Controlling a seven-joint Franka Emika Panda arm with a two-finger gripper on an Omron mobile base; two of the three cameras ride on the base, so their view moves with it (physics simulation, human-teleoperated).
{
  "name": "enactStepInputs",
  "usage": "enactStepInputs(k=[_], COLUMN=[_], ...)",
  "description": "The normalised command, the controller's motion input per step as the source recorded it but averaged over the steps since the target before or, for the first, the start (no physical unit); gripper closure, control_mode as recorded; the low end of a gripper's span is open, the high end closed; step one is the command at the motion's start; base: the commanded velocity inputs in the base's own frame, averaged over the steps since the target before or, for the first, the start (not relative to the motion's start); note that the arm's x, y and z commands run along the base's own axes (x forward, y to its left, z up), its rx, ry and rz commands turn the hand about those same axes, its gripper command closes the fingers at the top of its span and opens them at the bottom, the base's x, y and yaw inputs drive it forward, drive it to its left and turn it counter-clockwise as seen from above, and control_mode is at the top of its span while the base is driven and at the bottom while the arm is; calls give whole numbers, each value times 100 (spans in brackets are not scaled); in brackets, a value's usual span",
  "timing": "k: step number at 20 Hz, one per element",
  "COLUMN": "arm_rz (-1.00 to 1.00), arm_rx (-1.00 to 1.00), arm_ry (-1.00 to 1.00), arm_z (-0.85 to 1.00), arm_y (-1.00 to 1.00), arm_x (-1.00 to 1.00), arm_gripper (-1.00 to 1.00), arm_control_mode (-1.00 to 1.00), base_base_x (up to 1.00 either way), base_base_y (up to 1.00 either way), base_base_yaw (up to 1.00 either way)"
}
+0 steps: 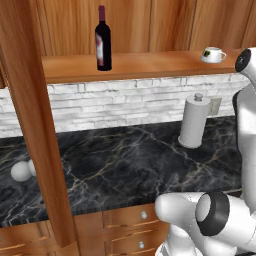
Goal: Open the cabinet directly in front. Then move the wine and the mug to the dining counter with the candle on it.
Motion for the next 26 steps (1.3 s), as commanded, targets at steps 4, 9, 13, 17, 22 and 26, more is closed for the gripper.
enactStepInputs(k=[4,9,13,17,22,26], arm_rz=[-1,0,3,12,17,32], arm_rx=[2,2,3,6,-5,-14], arm_ry=[-6,-3,-7,-9,-18,-25], arm_z=[-24,-36,-32,-11,-2,-2], arm_y=[-100,-100,-100,-100,7,100], arm_x=[17,30,34,8,-35,-44], arm_gripper=[-100,-100,-100,-100,-100,-100], arm_control_mode=[-100,-100,-100,-100,-100,-100], base_base_x=[0,0,0,0,0,0], base_base_y=[0,0,0,0,0,0], base_base_yaw=[0,0,0,0,0,0])
